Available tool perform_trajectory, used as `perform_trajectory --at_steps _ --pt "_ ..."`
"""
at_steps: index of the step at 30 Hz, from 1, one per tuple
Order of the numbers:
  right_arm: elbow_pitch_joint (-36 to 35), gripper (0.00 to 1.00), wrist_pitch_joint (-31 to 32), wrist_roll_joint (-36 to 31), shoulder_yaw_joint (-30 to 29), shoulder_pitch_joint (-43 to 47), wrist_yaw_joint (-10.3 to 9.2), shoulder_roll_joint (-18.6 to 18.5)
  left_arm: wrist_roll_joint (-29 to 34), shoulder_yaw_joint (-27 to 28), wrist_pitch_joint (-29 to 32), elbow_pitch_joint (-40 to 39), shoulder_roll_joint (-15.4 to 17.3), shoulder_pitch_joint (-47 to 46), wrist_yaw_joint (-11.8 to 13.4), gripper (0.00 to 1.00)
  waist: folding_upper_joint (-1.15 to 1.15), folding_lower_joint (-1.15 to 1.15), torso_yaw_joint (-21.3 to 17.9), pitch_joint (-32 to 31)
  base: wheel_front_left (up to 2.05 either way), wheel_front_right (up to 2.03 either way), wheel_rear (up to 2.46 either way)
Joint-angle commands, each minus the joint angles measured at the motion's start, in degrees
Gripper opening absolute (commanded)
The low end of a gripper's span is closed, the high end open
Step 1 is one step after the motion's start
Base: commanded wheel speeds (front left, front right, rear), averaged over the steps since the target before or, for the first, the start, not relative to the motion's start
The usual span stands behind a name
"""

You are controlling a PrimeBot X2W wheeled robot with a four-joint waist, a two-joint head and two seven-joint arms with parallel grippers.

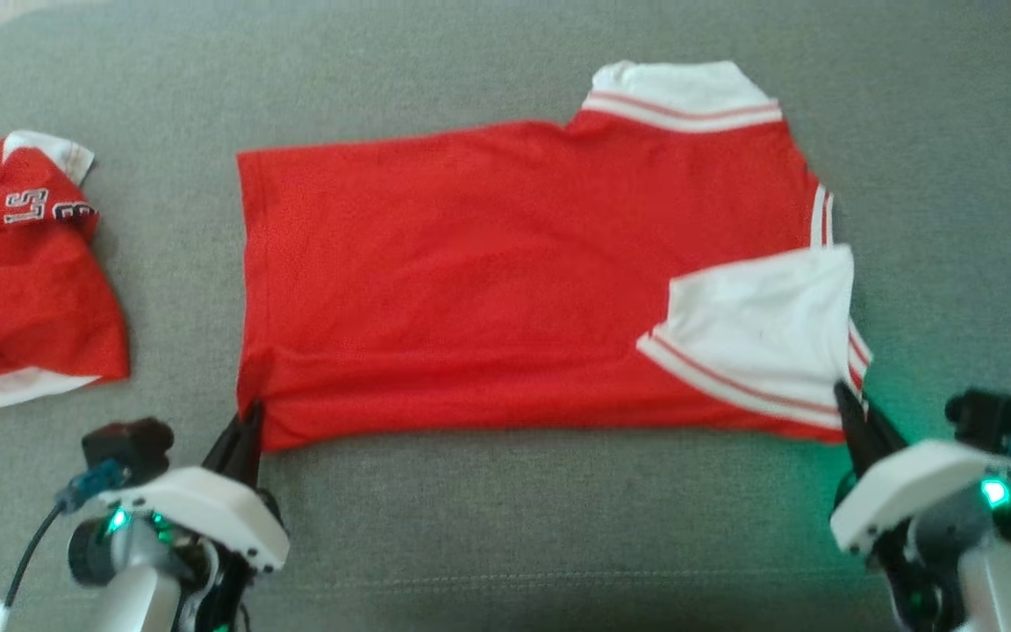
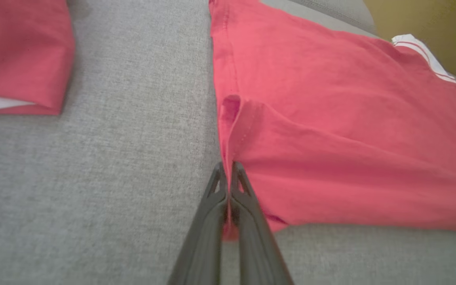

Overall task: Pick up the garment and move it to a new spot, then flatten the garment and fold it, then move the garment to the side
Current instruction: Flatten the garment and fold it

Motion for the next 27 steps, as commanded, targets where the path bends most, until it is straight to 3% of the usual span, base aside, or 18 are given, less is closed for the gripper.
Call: perform_trajectory --at_steps 1,10,11,12,13,27 --pt "-2.6 0.00 0.1 0.3 0.6 0.8 -0.04 -0.1 -0.1 2.9 0.3 -2.3 1.9 -0.2 0.7 0.00 0.00 0.00 -0.3 -0.9 0.00 0.00 0.00" --pt "-7.0 0.02 1.6 2.9 0.6 8.0 -0.04 0.5 -0.7 2.8 4.1 -7.1 3.0 4.0 2.7 0.00 0.00 0.00 -1.0 -2.4 0.00 0.00 0.00" --pt "-7.0 0.38 1.7 3.5 1.0 8.3 -0.04 0.5 -0.8 2.8 4.3 -7.2 3.1 4.3 2.9 0.09 0.00 0.00 -1.1 -2.6 0.00 0.00 0.00" --pt "-7.3 1.00 1.1 3.7 1.4 8.3 -0.04 0.5 -0.8 2.8 4.4 -7.3 3.1 4.5 3.0 0.49 0.00 0.00 -1.2 -2.7 0.00 0.00 0.00" --pt "-7.5 1.00 0.5 3.6 1.6 8.2 -0.04 0.5 -0.9 2.9 4.5 -7.4 3.1 4.7 3.2 1.00 0.00 0.00 -1.4 -2.9 0.00 0.00 0.00" --pt "-17.4 1.00 -12.9 -6.7 2.5 2.7 -0.04 0.0 7.4 2.7 -5.9 -17.3 3.7 5.8 9.3 1.00 0.00 0.00 -1.7 -7.6 0.00 0.00 0.00"
